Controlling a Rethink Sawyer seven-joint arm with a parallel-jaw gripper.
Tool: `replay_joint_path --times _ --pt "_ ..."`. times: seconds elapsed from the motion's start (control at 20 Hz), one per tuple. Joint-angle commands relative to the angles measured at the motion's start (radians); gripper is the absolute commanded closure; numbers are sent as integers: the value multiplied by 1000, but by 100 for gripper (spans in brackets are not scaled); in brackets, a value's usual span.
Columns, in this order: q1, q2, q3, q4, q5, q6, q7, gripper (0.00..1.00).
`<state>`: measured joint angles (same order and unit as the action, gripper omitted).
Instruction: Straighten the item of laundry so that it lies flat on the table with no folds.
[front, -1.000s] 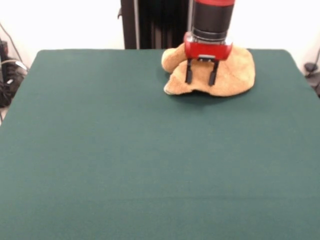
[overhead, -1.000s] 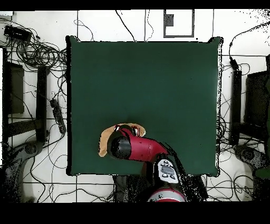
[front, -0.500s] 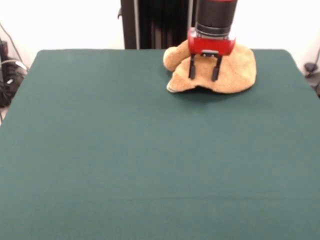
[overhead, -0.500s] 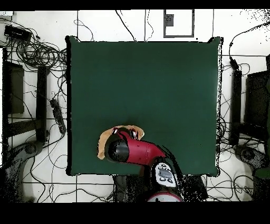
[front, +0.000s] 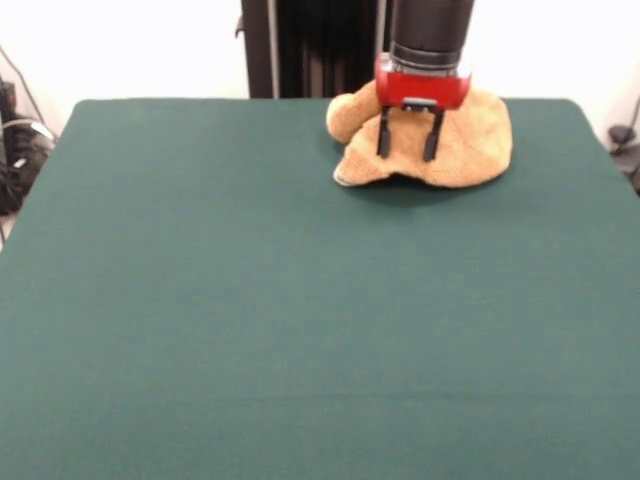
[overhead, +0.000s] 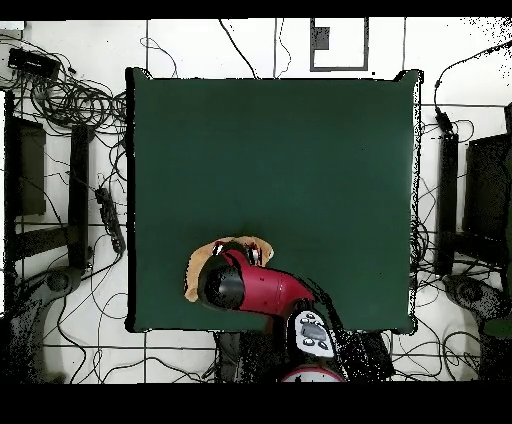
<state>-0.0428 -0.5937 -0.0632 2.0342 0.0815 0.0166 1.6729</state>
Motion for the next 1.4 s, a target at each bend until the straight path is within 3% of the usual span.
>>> replay_joint_path --times 0.05,0.4,0.85,1.4 --pt "20 68 102 71 86 -25 298 0" --pt "41 94 103 97 110 -79 314 0" --pt "-10 245 105 -14 58 -93 201 0" --pt "43 234 65 -11 100 -40 215 0"
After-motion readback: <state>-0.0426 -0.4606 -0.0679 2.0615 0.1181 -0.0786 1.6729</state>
